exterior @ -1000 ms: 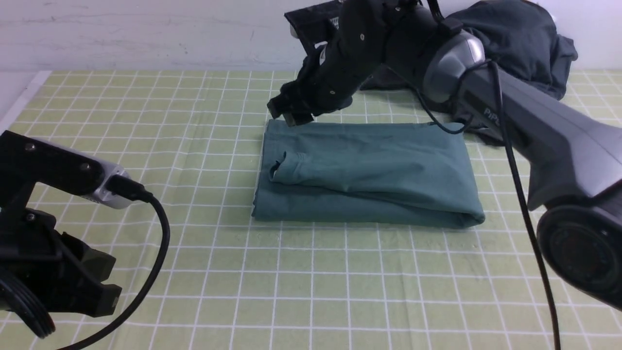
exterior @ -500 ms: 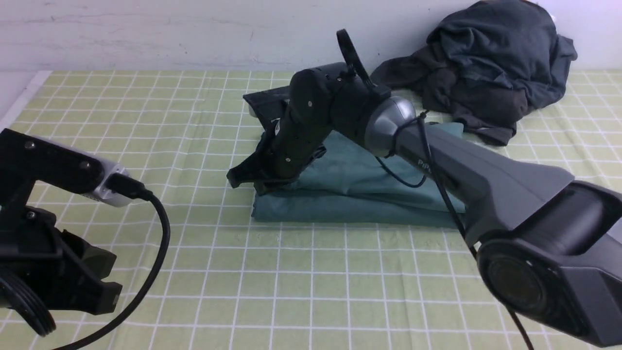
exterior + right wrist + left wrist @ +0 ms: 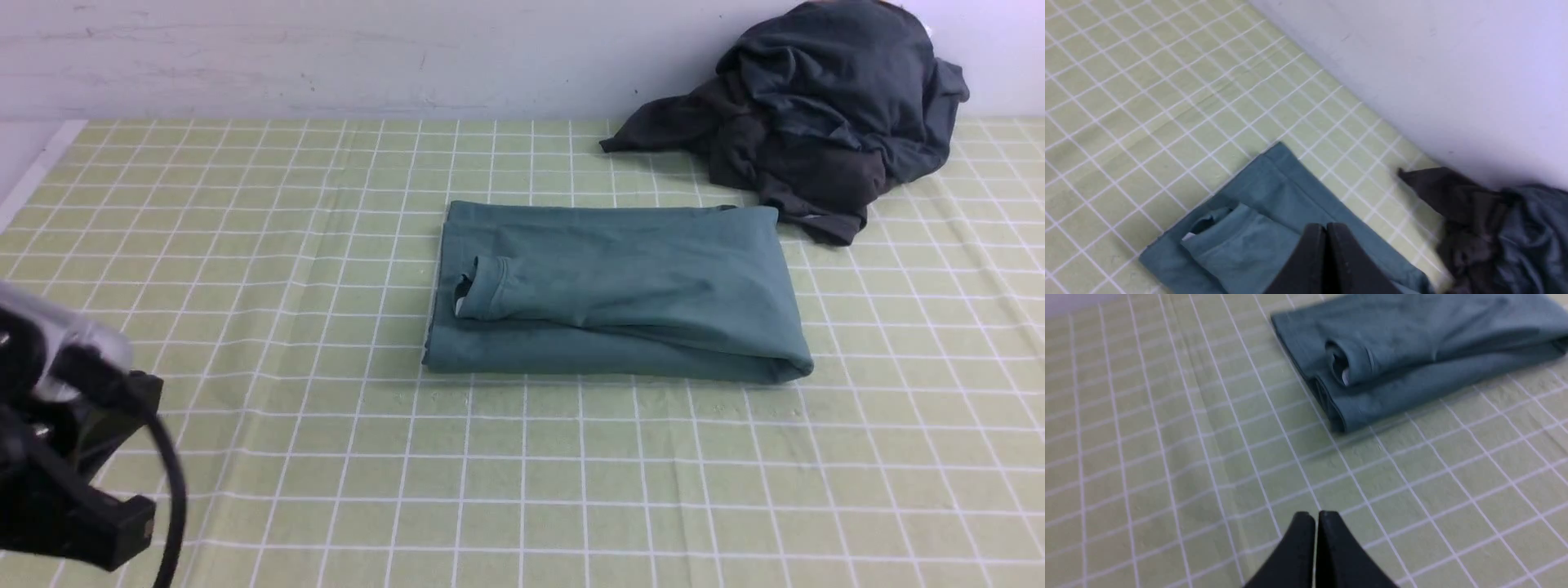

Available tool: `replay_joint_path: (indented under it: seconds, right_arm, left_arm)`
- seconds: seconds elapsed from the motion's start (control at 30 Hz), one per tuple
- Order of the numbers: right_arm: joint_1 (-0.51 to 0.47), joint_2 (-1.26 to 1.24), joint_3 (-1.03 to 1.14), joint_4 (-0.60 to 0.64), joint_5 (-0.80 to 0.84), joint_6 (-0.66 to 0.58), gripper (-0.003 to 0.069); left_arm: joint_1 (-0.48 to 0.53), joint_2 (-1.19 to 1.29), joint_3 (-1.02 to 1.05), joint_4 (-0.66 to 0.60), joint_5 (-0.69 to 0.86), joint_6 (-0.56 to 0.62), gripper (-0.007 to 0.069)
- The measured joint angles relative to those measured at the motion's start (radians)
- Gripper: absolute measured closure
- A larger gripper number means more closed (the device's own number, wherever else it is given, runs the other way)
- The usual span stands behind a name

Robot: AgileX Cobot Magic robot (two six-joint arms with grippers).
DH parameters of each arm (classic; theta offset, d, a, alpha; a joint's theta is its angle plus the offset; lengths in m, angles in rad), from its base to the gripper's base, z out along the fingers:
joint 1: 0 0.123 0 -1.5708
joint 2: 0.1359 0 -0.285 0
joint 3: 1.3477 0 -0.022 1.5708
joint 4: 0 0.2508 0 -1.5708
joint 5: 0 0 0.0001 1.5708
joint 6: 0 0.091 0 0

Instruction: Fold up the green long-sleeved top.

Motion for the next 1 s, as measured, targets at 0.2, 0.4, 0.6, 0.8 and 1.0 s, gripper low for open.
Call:
replay_joint_path:
  seconds: [0.2, 0.4, 0.6, 0.8, 1.0]
  right_arm:
    - [-0.045, -0.413, 0.446, -0.045, -0.025, 0.071, 0.0671]
    - [-0.058, -0.885, 1.083, -0.065, -0.490, 0.173, 0.0673]
    - [-0.058, -1.341, 1.750, -0.084, -1.072, 0.347, 0.0673]
    - [-0.095, -1.568, 2.038, -0.084, -1.157, 0.451, 0.0673]
    - [-0.116, -1.682, 2.104, -0.086, -1.175, 0.461, 0.0673]
  left_arm:
    - [0.000, -0.249, 0.145, -0.003, -0.112, 0.052, 0.0627]
    - [0.000, -0.357, 0.204, -0.003, -0.121, 0.052, 0.0627]
    - [0.000, -0.366, 0.221, -0.003, -0.117, 0.052, 0.0627]
    - [0.000, -0.366, 0.223, -0.003, -0.112, 0.053, 0.0627]
    - [0.000, -0.366, 0.223, -0.003, -0.112, 0.053, 0.0627]
